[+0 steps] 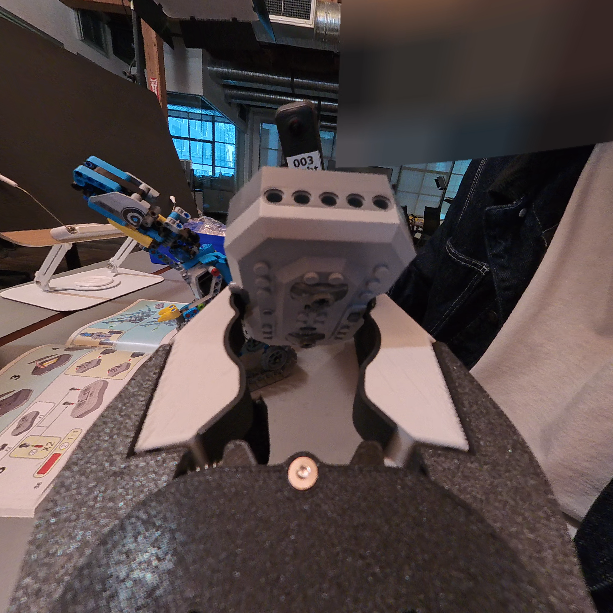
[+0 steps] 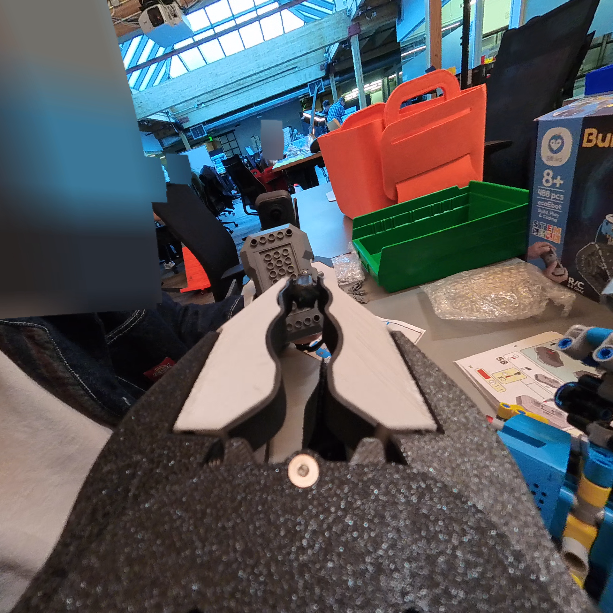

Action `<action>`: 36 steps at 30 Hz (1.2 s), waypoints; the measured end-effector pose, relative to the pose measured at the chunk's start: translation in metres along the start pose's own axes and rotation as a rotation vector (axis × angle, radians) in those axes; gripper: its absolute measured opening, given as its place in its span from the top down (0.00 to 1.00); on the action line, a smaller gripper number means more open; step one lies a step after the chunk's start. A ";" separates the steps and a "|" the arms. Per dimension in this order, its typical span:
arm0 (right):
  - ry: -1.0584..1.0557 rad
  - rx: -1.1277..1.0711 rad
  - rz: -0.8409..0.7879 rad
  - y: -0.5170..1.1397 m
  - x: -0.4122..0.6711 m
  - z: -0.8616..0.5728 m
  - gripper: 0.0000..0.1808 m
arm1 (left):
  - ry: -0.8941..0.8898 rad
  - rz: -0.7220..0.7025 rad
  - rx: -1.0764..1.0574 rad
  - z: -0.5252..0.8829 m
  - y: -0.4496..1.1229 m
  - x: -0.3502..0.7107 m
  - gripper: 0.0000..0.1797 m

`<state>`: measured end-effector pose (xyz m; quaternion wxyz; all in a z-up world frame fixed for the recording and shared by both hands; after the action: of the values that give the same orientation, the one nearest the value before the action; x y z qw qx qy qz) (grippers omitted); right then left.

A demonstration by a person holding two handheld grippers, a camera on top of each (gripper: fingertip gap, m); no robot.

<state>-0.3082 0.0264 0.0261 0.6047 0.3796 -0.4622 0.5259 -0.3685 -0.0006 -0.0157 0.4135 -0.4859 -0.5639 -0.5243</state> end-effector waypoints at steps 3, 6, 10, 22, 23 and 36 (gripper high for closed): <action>0.019 0.009 0.002 0.000 -0.001 -0.002 0.93 | -0.001 0.008 -0.003 -0.001 0.001 -0.001 0.61; 0.014 0.008 0.014 0.000 -0.003 -0.002 0.93 | -0.016 0.011 -0.011 -0.002 0.000 -0.002 0.62; -0.022 0.023 0.050 -0.002 -0.006 0.000 0.93 | -0.104 0.024 -0.087 -0.010 0.000 -0.004 0.62; -0.809 0.159 0.105 -0.024 -0.023 0.049 0.93 | -0.612 0.019 -0.550 -0.053 0.006 -0.011 0.62; -0.772 0.153 0.116 -0.023 -0.022 0.047 0.93 | -0.594 0.030 -0.524 -0.050 0.007 -0.013 0.62; 0.053 0.010 0.043 -0.015 0.003 -0.010 0.93 | 0.059 0.070 0.068 0.009 0.002 -0.011 0.61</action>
<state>-0.2913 0.0341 0.0263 0.6032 0.3586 -0.4515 0.5511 -0.3637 0.0073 -0.0269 0.4642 -0.4757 -0.5515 -0.5041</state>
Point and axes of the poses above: each gripper's, where its closed fingertips meet, y out along the fingers, x out of its top, z = x × y across the jaws, the point moved 1 cm from there along -y, back along the fingers, and after that the axes turned 6 degrees about -x, right-handed, at the moved point
